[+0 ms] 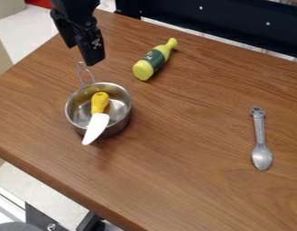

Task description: Put the knife below the silver spoon

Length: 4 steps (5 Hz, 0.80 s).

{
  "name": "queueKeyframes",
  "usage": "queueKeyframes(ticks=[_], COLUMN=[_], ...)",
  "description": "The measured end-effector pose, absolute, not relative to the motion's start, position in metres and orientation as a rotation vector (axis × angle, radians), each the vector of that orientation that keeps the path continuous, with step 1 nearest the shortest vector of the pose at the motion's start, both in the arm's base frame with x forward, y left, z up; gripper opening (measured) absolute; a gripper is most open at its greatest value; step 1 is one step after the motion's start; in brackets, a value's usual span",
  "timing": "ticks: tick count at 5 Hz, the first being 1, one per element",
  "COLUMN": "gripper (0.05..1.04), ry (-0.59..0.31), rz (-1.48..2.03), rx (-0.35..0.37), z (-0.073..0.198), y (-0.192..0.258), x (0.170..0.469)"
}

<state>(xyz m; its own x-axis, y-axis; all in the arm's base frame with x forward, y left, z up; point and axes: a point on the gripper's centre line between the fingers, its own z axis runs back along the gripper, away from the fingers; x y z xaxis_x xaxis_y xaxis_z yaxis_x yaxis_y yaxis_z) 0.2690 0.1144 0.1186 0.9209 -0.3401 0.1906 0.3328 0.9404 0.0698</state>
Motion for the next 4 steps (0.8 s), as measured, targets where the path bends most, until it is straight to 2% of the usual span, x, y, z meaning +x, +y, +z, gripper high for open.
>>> queueKeyframes(ticks=[2,4], gripper=[0.999,0.999], ry=[-0.168,-0.089], rz=[-0.215,0.226], rx=[0.014,0.020], z=[0.1093,0.1052], y=[0.1137,0.1120], x=[0.2664,0.2681])
